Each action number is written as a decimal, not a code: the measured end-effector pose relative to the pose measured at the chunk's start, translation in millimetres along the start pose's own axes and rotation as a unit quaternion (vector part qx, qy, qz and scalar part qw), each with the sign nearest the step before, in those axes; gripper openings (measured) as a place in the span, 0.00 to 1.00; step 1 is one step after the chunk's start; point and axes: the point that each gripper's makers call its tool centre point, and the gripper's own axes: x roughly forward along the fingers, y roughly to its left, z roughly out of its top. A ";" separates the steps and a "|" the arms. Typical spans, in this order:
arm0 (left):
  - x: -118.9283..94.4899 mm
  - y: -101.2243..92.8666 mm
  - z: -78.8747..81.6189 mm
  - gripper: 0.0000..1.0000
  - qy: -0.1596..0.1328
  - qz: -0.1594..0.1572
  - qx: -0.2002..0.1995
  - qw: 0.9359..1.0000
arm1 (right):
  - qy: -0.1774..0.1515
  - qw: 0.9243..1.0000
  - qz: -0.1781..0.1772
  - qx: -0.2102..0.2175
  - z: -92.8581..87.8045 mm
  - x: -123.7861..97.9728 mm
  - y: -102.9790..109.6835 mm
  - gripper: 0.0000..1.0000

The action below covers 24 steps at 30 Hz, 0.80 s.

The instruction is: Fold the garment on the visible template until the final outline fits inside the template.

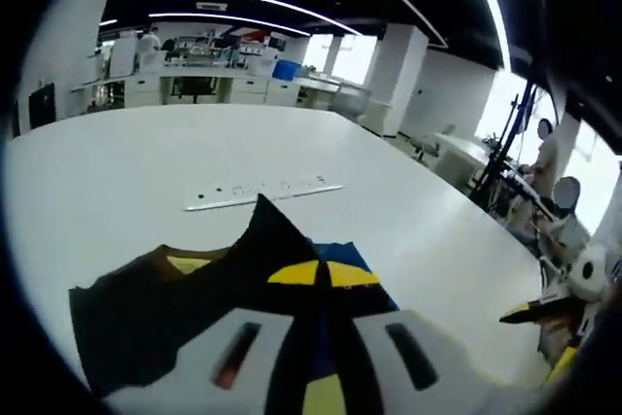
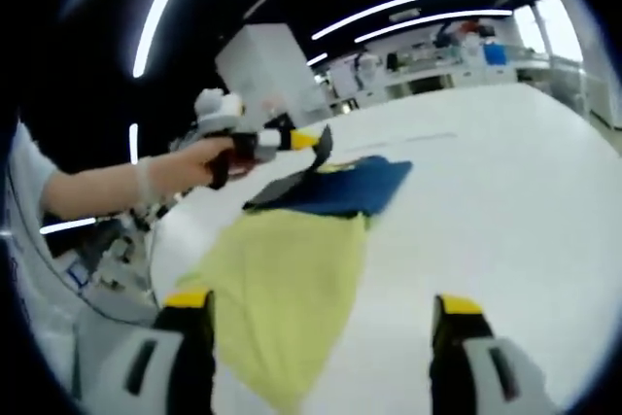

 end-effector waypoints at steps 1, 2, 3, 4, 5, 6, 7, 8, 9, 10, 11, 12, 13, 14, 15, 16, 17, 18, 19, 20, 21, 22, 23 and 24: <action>4.0 -8.1 -2.7 0.00 0.003 -0.007 -0.002 1.000 | 0.001 1.000 -0.002 0.000 -3.0 -0.6 -1.4 0.93; 7.7 -9.7 -6.9 0.00 0.006 -0.012 -0.002 1.000 | 0.002 1.000 -0.004 0.001 -4.6 -1.3 -2.3 0.93; 12.3 -15.8 -11.2 0.00 0.010 -0.019 0.001 1.000 | 0.003 1.000 -0.006 0.004 -6.6 -2.9 -2.5 0.93; 14.6 -18.7 -12.7 0.00 0.012 -0.022 0.003 1.000 | 0.003 1.000 -0.007 0.005 -7.3 -3.8 -3.0 0.93; 17.9 -23.8 -16.5 0.00 0.017 -0.027 0.005 0.999 | 0.002 1.000 -0.010 0.007 -8.0 -5.1 -4.6 0.93; 19.3 -27.2 -19.3 0.00 0.019 -0.029 0.004 0.999 | 0.001 1.000 -0.011 0.008 -8.3 -5.8 -5.5 0.93; 21.0 -30.7 -22.7 0.00 0.022 -0.033 0.002 0.999 | 0.000 1.000 -0.014 0.011 -9.3 -6.8 -7.8 0.93; 21.5 -37.6 -26.7 0.00 0.026 -0.037 0.002 0.999 | -0.001 1.000 -0.015 0.012 -9.6 -7.2 -8.4 0.93; 22.4 -41.5 -30.6 0.00 0.031 -0.041 0.001 0.999 | -0.001 1.000 -0.016 0.013 -9.8 -7.7 -8.6 0.93; 24.7 -42.3 -36.6 0.00 0.036 -0.045 0.002 0.998 | -0.002 1.000 -0.016 0.013 -10.1 -8.5 -8.7 0.93; 26.6 -45.3 -44.8 0.00 0.043 -0.047 0.007 0.998 | -0.002 1.000 -0.017 0.014 -9.9 -8.8 -8.6 0.93; 26.3 -48.7 -49.3 0.00 0.049 -0.049 0.008 0.998 | -0.002 1.000 -0.018 0.015 -10.3 -9.3 -9.0 0.93; 26.5 -50.4 -53.0 0.00 0.052 -0.051 0.009 0.997 | -0.002 1.000 -0.018 0.015 -10.5 -9.7 -9.7 0.93; 25.4 -53.3 -59.5 0.00 0.058 -0.051 0.006 0.997 | -0.002 1.000 -0.018 0.015 -10.7 -10.1 -10.1 0.93; 25.3 -54.1 -62.7 0.00 0.061 -0.052 0.006 0.997 | -0.002 1.000 -0.018 0.015 -10.8 -10.5 -10.1 0.93; 26.8 -52.5 -67.1 0.00 0.067 -0.051 0.005 0.996 | -0.002 1.000 -0.019 0.017 -11.1 -10.9 -10.5 0.93; 27.3 -52.5 -69.5 0.00 0.070 -0.051 0.003 0.996 | -0.003 1.000 -0.019 0.017 -11.1 -11.0 -10.7 0.93; 29.6 -50.2 -73.1 0.00 0.073 -0.051 0.001 0.996 | -0.002 1.000 -0.019 0.019 -11.5 -11.0 -10.8 0.93; 29.9 -50.3 -74.6 0.00 0.075 -0.052 0.002 0.996 | -0.002 1.000 -0.019 0.019 -11.6 -10.9 -11.8 0.93; 29.5 -51.6 -74.5 0.00 0.076 -0.051 0.003 0.996 | -0.002 1.000 -0.019 0.018 -11.8 -10.8 -12.1 0.93; 29.5 -51.1 -75.3 0.00 0.078 -0.049 0.003 0.996 | -0.002 1.000 -0.020 0.019 -12.1 -10.7 -11.7 0.93; 28.4 -50.4 -74.7 0.00 0.079 -0.047 0.001 0.996 | -0.002 1.000 -0.019 0.020 -12.6 -10.2 -11.5 0.93; 28.3 -48.7 -75.2 0.00 0.080 -0.045 -0.004 0.996 | -0.002 1.000 -0.019 0.022 -12.9 -9.7 -11.3 0.93; 29.8 -47.1 -75.4 0.00 0.082 -0.045 -0.008 0.996 | -0.001 1.000 -0.019 0.022 -13.2 -9.2 -11.1 0.93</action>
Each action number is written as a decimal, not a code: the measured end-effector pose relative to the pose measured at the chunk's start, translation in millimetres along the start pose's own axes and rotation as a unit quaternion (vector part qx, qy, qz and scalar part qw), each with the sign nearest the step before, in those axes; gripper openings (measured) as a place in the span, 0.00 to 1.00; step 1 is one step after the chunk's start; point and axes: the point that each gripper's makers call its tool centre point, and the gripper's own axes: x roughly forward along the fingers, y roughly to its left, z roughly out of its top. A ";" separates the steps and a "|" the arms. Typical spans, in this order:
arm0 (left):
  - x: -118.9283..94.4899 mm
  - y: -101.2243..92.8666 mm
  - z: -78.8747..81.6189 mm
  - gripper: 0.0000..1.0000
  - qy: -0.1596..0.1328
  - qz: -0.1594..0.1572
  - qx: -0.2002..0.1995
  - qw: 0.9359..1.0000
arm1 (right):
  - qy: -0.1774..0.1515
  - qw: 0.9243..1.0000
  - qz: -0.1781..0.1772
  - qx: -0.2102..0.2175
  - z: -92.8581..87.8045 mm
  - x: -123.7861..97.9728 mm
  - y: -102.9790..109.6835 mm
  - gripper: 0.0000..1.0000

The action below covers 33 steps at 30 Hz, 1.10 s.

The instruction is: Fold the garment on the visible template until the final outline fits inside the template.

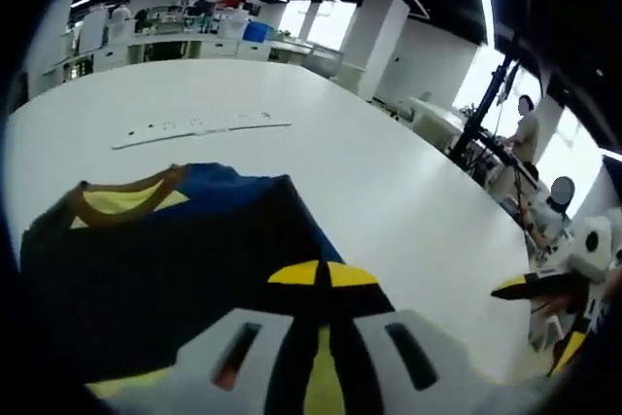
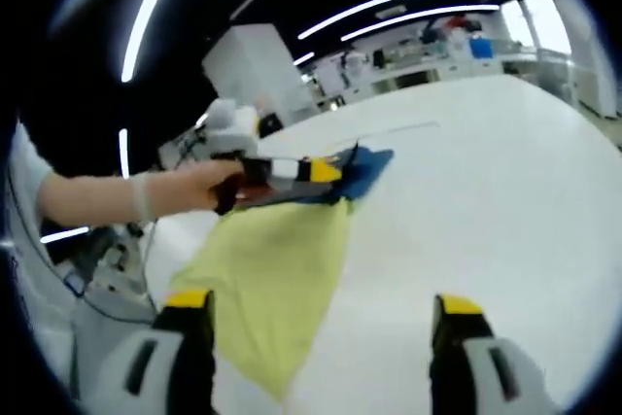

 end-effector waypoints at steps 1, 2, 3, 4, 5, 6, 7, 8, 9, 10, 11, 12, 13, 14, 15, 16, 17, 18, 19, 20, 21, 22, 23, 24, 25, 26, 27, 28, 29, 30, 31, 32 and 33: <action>0.1 0.7 0.2 0.00 -0.001 0.002 -0.003 1.000 | 0.001 1.000 0.001 0.000 -0.5 0.5 0.7 0.93; -0.2 -1.0 0.1 0.00 -0.001 0.002 -0.007 1.000 | 0.001 1.000 0.002 0.000 -0.4 1.0 1.4 0.93; 0.0 -1.3 0.9 0.00 -0.002 0.001 -0.007 1.000 | 0.002 1.000 0.003 -0.001 0.1 2.1 2.0 0.93; 0.6 -0.9 2.6 0.00 -0.006 0.000 -0.007 1.000 | 0.002 1.000 0.004 -0.002 0.6 2.7 2.6 0.93; 0.1 -1.3 3.1 0.00 -0.007 -0.002 -0.005 1.000 | 0.002 1.000 0.006 -0.003 1.4 3.4 3.4 0.93; -0.6 -1.1 2.7 0.00 -0.007 -0.002 -0.004 1.000 | 0.002 1.000 0.006 -0.003 2.1 3.8 3.8 0.93; -1.6 -0.2 2.4 0.00 -0.008 -0.002 -0.003 1.000 | 0.001 1.000 0.007 -0.003 3.5 4.1 5.4 0.93; -2.6 1.1 2.0 0.00 -0.007 -0.002 -0.005 1.000 | 0.001 1.000 0.007 -0.004 4.3 4.5 5.6 0.93; -3.1 1.3 1.8 0.00 -0.007 -0.002 -0.006 1.000 | 0.000 1.000 0.007 -0.004 4.9 5.1 5.8 0.93; -4.8 3.1 1.6 0.00 -0.010 -0.003 -0.007 1.000 | 0.000 1.000 0.008 -0.004 5.6 5.9 6.2 0.93; -6.3 3.8 1.1 0.00 -0.011 -0.004 -0.005 1.000 | -0.001 1.000 0.008 -0.004 6.1 6.4 6.7 0.93; -8.9 6.9 0.3 0.04 -0.014 -0.001 -0.006 1.000 | -0.001 1.000 0.009 -0.003 6.8 6.9 7.4 0.93; -10.9 8.0 -0.5 0.08 -0.015 -0.003 -0.006 1.000 | -0.002 1.000 0.010 -0.003 7.4 7.4 8.1 0.93; -14.4 9.9 -2.2 0.13 -0.018 -0.005 -0.005 1.000 | -0.002 1.000 0.011 -0.004 8.0 8.3 9.0 0.93; -16.4 11.3 -3.0 0.17 -0.019 -0.005 -0.002 1.000 | -0.002 1.000 0.011 -0.004 7.6 9.3 8.4 0.93; -18.4 19.9 -2.1 0.21 -0.024 0.005 0.010 1.000 | 0.000 1.000 0.012 -0.005 6.9 10.4 8.5 0.93; -20.6 24.8 -2.2 0.26 -0.027 0.012 0.017 0.999 | 0.001 1.000 0.013 -0.006 6.4 11.8 9.8 0.93; -24.5 25.5 -4.2 0.29 -0.026 0.015 0.016 0.999 | 0.002 1.000 0.014 -0.007 6.2 12.6 10.7 0.93; -29.1 29.9 -5.2 0.32 -0.028 0.017 0.012 0.999 | 0.002 1.000 0.015 -0.007 6.7 13.3 12.2 0.93; -32.0 33.2 -5.4 0.35 -0.031 0.020 0.010 0.999 | 0.001 1.000 0.016 -0.008 7.5 13.8 13.3 0.93; -37.5 36.9 -4.8 0.37 -0.037 0.022 0.010 0.999 | 0.001 1.000 0.017 -0.009 8.6 14.9 15.8 0.93; -40.8 38.8 -4.6 0.40 -0.039 0.024 0.012 0.999 | 0.000 1.000 0.018 -0.011 9.5 15.4 17.0 0.93; -46.3 42.3 -3.1 0.44 -0.045 0.028 0.019 0.998 | 0.000 1.000 0.019 -0.014 11.3 16.3 18.8 0.93; -50.0 44.2 -3.3 0.47 -0.047 0.031 0.022 0.998 | -0.001 1.000 0.020 -0.015 12.4 17.0 19.7 0.93; -54.0 48.9 -3.9 0.50 -0.049 0.031 0.023 0.998 | -0.001 1.000 0.021 -0.016 13.2 17.8 19.9 0.93; -56.3 52.9 -4.5 0.53 -0.050 0.032 0.022 0.998 | -0.002 1.000 0.021 -0.018 14.8 19.2 21.0 0.93; -59.4 55.4 -4.6 0.54 -0.052 0.034 0.022 0.998 | -0.003 1.000 0.022 -0.019 16.3 20.1 22.8 0.93; -63.2 58.4 -3.4 0.55 -0.054 0.035 0.023 0.998 | -0.005 1.000 0.022 -0.020 17.4 21.0 23.8 0.93; -68.5 62.6 -3.9 0.57 -0.055 0.038 0.023 0.998 | -0.005 1.000 0.023 -0.020 18.2 21.8 24.5 0.94; -71.5 66.4 -4.7 0.58 -0.054 0.039 0.022 0.998 | -0.007 0.999 0.024 -0.021 19.5 22.9 26.1 0.94; -74.5 68.8 -5.3 0.60 -0.055 0.040 0.022 0.997 | -0.008 0.999 0.024 -0.022 20.1 23.5 27.2 0.94; -79.1 69.9 -6.0 0.62 -0.055 0.042 0.021 0.997 | -0.009 0.999 0.025 -0.023 20.9 24.4 28.5 0.94; -82.7 71.2 -6.0 0.63 -0.057 0.043 0.017 0.997 | -0.009 0.999 0.026 -0.024 21.5 24.8 29.1 0.94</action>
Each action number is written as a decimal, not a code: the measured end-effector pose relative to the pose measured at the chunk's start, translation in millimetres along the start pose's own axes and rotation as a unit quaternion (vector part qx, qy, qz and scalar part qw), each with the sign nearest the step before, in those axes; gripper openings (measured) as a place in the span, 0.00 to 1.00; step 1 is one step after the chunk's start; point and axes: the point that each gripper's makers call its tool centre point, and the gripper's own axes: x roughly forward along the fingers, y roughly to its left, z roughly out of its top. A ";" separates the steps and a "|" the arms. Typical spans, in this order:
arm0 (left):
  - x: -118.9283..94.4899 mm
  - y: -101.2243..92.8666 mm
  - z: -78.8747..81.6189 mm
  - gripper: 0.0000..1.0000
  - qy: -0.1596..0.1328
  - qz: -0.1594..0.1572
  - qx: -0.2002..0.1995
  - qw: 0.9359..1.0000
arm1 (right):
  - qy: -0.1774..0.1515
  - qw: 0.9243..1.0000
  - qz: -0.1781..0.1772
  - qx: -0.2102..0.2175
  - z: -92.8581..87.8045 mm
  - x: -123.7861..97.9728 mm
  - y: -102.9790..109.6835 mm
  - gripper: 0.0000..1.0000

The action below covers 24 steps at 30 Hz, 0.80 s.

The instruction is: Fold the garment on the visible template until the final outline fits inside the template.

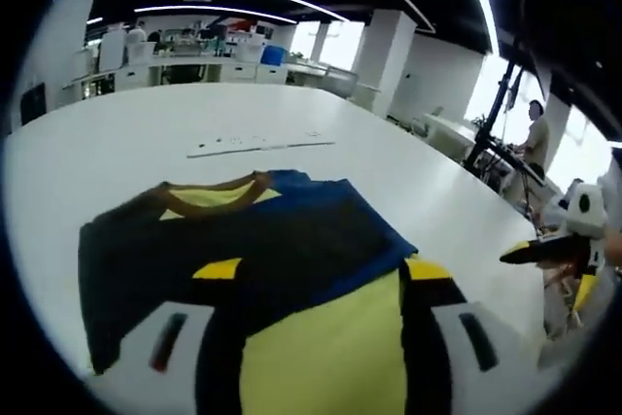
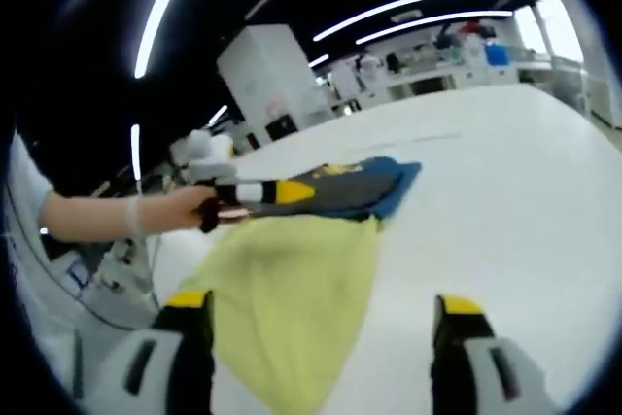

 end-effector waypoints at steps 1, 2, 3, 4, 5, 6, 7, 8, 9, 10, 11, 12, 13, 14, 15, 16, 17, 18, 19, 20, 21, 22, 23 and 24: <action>-3.6 4.0 -1.6 0.63 -0.001 0.000 -0.002 1.000 | 0.000 1.000 0.001 -0.001 0.6 0.5 0.8 0.94; -6.4 5.7 -1.7 0.64 -0.001 0.001 -0.002 1.000 | -0.001 1.000 0.001 -0.002 0.7 1.1 3.4 0.94; -12.7 6.4 -0.4 0.65 -0.003 0.002 -0.002 1.000 | -0.001 1.000 0.002 -0.004 1.3 1.8 5.9 0.94; -16.0 7.7 -0.1 0.65 -0.004 0.003 -0.001 1.000 | -0.001 1.000 0.002 -0.005 1.6 1.8 6.1 0.94; -20.3 11.2 0.2 0.66 -0.005 0.004 0.000 1.000 | -0.001 1.000 0.003 -0.006 1.9 2.0 6.7 0.94; -23.6 12.8 -0.2 0.65 -0.005 0.005 0.002 1.000 | -0.001 1.000 0.003 -0.009 2.6 2.2 7.1 0.94; -29.1 15.6 -0.2 0.66 -0.005 0.007 0.005 1.000 | -0.001 1.000 0.003 -0.010 3.0 2.3 7.5 0.94; -35.4 18.1 -1.5 0.66 -0.005 0.009 0.008 1.000 | -0.002 1.000 0.004 -0.010 3.8 2.4 8.2 0.94; -39.0 19.1 -3.3 0.66 -0.004 0.010 0.008 1.000 | -0.002 1.000 0.004 -0.011 4.2 2.4 8.7 0.94; -45.2 20.8 -5.0 0.65 -0.004 0.012 0.007 1.000 | -0.003 1.000 0.004 -0.011 5.0 2.4 9.4 0.94; -49.5 20.8 -5.9 0.65 -0.004 0.013 0.006 1.000 | -0.004 1.000 0.005 -0.012 5.2 2.4 10.0 0.94; -53.4 21.7 -6.9 0.64 -0.005 0.014 0.006 1.000 | -0.004 1.000 0.005 -0.013 5.8 2.3 11.3 0.93; -58.5 29.1 -9.2 0.63 -0.004 0.017 0.005 1.000 | -0.004 1.000 0.005 -0.015 6.0 2.1 12.8 0.93; -62.4 30.4 -10.7 0.63 -0.004 0.018 0.005 1.000 | -0.004 1.000 0.005 -0.016 5.9 1.8 14.6 0.93; -70.7 23.0 -15.9 0.62 -0.004 0.019 0.006 1.000 | -0.004 1.000 0.006 -0.016 5.7 1.7 15.3 0.93; -74.3 22.7 -17.8 0.61 -0.002 0.019 0.006 1.000 | -0.005 1.000 0.006 -0.017 5.6 1.6 15.4 0.93; -80.2 28.2 -20.8 0.61 -0.001 0.022 0.008 1.000 | -0.005 1.000 0.006 -0.018 5.4 1.5 16.0 0.93; -84.1 29.3 -22.4 0.61 -0.001 0.024 0.009 1.000 | -0.005 1.000 0.006 -0.018 5.0 1.3 16.0 0.93; -87.4 27.3 -23.1 0.61 -0.001 0.023 0.009 1.000 | -0.005 1.000 0.006 -0.019 4.6 0.9 16.6 0.93; -93.9 28.0 -25.4 0.60 -0.002 0.026 0.007 1.000 | -0.005 1.000 0.006 -0.019 4.4 0.6 17.1 0.93; -99.5 28.1 -27.5 0.60 -0.002 0.028 0.004 1.000 | -0.005 1.000 0.007 -0.020 4.0 0.1 18.4 0.93; -103.3 28.8 -28.9 0.60 -0.001 0.030 0.003 1.000 | -0.005 1.000 0.006 -0.022 3.4 -0.4 19.8 0.93; -106.9 29.4 -29.7 0.59 -0.003 0.031 0.003 1.000 | -0.004 1.000 0.006 -0.023 3.0 -0.8 20.5 0.93; -111.9 31.4 -31.5 0.59 -0.004 0.032 0.001 0.999 | -0.004 1.000 0.007 -0.024 2.5 -1.5 22.1 0.93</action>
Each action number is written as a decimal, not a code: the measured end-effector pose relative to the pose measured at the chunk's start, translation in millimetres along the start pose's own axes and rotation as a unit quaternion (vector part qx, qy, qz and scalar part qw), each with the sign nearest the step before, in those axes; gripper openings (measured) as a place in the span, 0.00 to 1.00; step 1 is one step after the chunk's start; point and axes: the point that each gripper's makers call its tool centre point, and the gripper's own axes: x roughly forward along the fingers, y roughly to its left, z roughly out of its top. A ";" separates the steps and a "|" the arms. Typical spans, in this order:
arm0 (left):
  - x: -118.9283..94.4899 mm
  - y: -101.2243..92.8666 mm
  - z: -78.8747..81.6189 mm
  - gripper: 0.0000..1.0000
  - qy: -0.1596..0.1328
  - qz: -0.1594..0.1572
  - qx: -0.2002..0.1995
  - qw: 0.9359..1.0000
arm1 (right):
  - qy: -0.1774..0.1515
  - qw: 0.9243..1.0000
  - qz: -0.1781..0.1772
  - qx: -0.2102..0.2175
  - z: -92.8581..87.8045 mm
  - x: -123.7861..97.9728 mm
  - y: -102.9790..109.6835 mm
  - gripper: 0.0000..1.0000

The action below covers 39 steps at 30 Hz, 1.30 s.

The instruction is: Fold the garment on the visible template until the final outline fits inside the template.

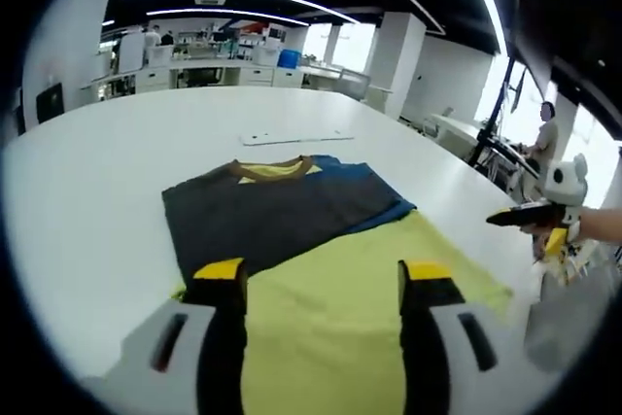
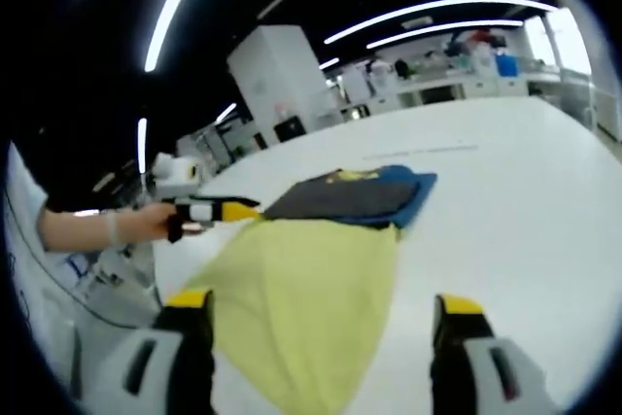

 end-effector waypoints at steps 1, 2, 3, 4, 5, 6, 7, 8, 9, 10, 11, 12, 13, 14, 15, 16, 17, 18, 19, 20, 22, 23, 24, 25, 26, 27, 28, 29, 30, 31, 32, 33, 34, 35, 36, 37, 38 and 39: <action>-3.3 2.5 -1.3 0.58 -0.001 0.001 -0.002 1.000 | 0.000 1.000 0.000 -0.001 -0.1 -0.5 0.7 0.93; -8.3 3.3 -3.2 0.58 -0.001 0.003 -0.005 1.000 | -0.001 1.000 -0.001 -0.002 0.2 -1.3 0.3 0.93; -10.6 3.2 -4.2 0.58 -0.001 0.003 -0.006 1.000 | -0.001 1.000 -0.001 -0.002 0.4 -2.0 0.3 0.93; -16.3 4.2 -7.2 0.57 0.000 0.005 -0.008 1.000 | -0.003 1.000 -0.003 -0.003 0.7 -3.1 -0.3 0.93; -20.1 5.9 -9.4 0.56 0.000 0.006 -0.008 1.000 | -0.003 1.000 -0.003 -0.003 0.7 -3.8 -0.4 0.93; -24.2 7.1 -12.4 0.55 0.001 0.009 -0.008 1.000 | -0.004 1.000 -0.005 -0.003 0.2 -5.1 -0.2 0.93; -28.8 6.3 -17.0 0.54 0.003 0.011 -0.010 1.000 | -0.003 1.000 -0.007 -0.003 -0.7 -5.7 -1.0 0.93; -31.8 6.7 -20.5 0.55 0.005 0.012 -0.012 1.000 | -0.002 1.000 -0.007 -0.004 -1.5 -6.4 -1.5 0.93; -36.6 10.1 -26.3 0.55 0.007 0.018 -0.017 1.000 | -0.001 1.000 -0.008 -0.005 -3.1 -7.7 -1.3 0.93; -39.4 10.9 -29.6 0.55 0.009 0.019 -0.020 1.000 | 0.000 1.000 -0.009 -0.005 -4.6 -9.0 -1.0 0.93; -45.4 9.9 -35.1 0.55 0.012 0.023 -0.023 0.999 | 0.001 1.000 -0.009 -0.006 -6.0 -10.0 -0.7 0.93; -48.4 9.9 -38.9 0.55 0.014 0.024 -0.025 0.999 | 0.005 1.000 -0.011 -0.009 -8.3 -11.6 -0.5 0.92; -51.7 9.2 -42.9 0.55 0.017 0.024 -0.026 0.999 | 0.007 1.000 -0.012 -0.010 -10.1 -12.8 -0.5 0.92; -56.8 9.2 -49.0 0.55 0.021 0.026 -0.028 0.999 | 0.009 1.000 -0.013 -0.011 -11.5 -13.9 -0.2 0.92; -60.4 11.7 -54.8 0.55 0.023 0.028 -0.029 0.999 | 0.010 1.000 -0.014 -0.011 -13.0 -15.0 -0.3 0.91; -63.3 13.7 -58.2 0.54 0.024 0.030 -0.032 0.999 | 0.011 1.000 -0.015 -0.010 -14.1 -15.6 -1.4 0.91; -65.2 16.5 -60.6 0.54 0.023 0.028 -0.046 0.998 | 0.011 1.000 -0.015 -0.009 -14.8 -16.5 -1.8 0.91; -66.8 16.5 -62.4 0.54 0.024 0.026 -0.052 0.998 | 0.011 1.000 -0.015 -0.008 -15.8 -17.5 -1.5 0.90; -68.3 17.3 -64.1 0.54 0.028 0.028 -0.049 0.998 | 0.013 1.000 -0.016 -0.008 -17.3 -18.7 -1.4 0.90; -71.7 17.8 -66.6 0.54 0.032 0.035 -0.040 0.998 | 0.017 1.000 -0.018 -0.010 -19.0 -19.7 -3.4 0.90; -76.3 18.4 -69.0 0.54 0.032 0.036 -0.041 0.998 | 0.019 1.000 -0.021 -0.015 -20.3 -21.2 -5.9 0.89; -78.0 20.2 -69.8 0.54 0.032 0.036 -0.044 0.998 | 0.019 0.999 -0.022 -0.016 -21.0 -22.4 -6.5 0.89; -80.3 20.4 -70.3 0.54 0.033 0.037 -0.044 0.998 | 0.019 0.999 -0.022 -0.016 -21.9 -23.4 -6.2 0.89; -82.2 20.7 -70.6 0.54 0.033 0.038 -0.044 0.998 | 0.020 0.999 -0.022 -0.014 -22.7 -24.3 -6.2 0.89; -84.2 20.5 -70.9 0.54 0.033 0.038 -0.044 0.998 | 0.020 0.999 -0.022 -0.014 -23.5 -25.1 -5.9 0.89; -86.1 20.1 -71.5 0.53 0.034 0.037 -0.043 0.998 | 0.021 0.999 -0.023 -0.015 -24.2 -25.8 -6.3 0.89; -87.2 19.5 -72.3 0.53 0.035 0.035 -0.044 0.998 | 0.021 0.999 -0.024 -0.016 -24.7 -26.3 -6.9 0.89; -88.1 18.7 -73.2 0.54 0.035 0.033 -0.043 0.998 | 0.022 0.999 -0.024 -0.015 -25.6 -27.3 -6.6 0.88; -88.6 18.5 -74.5 0.53 0.038 0.031 -0.039 0.998 | 0.022 0.999 -0.024 -0.014 -26.5 -28.2 -6.0 0.88; -89.4 19.5 -75.5 0.54 0.042 0.032 -0.036 0.998 | 0.024 0.999 -0.024 -0.013 -28.2 -28.7 -5.8 0.87; -90.7 21.5 -78.0 0.54 0.046 0.033 -0.033 0.998 | 0.027 0.999 -0.025 -0.014 -29.8 -29.1 -6.4 0.84; -91.9 22.2 -81.0 0.53 0.051 0.033 -0.034 0.998 | 0.031 0.999 -0.026 -0.014 -31.8 -29.5 -7.0 0.81; -93.7 22.0 -85.4 0.52 0.059 0.030 -0.040 0.997 | 0.032 0.999 -0.026 -0.013 -33.2 -29.7 -7.4 0.78; -94.3 22.2 -87.4 0.51 0.059 0.029 -0.041 0.997 | 0.033 0.999 -0.025 -0.011 -34.8 -30.0 -7.8 0.76; -97.0 21.3 -90.2 0.48 0.063 0.029 -0.045 0.997 | 0.038 0.999 -0.026 -0.005 -38.6 -31.2 -7.7 0.75; -99.1 19.5 -90.8 0.45 0.062 0.030 -0.045 0.997 | 0.041 0.999 -0.027 -0.005 -41.0 -31.6 -8.0 0.73; -102.1 19.7 -92.8 0.44 0.061 0.030 -0.048 0.996 | 0.047 0.999 -0.027 -0.006 -45.1 -32.1 -7.9 0.71; -103.8 19.8 -94.7 0.43 0.062 0.029 -0.052 0.996 | 0.049 0.998 -0.028 -0.005 -47.9 -32.5 -8.8 0.67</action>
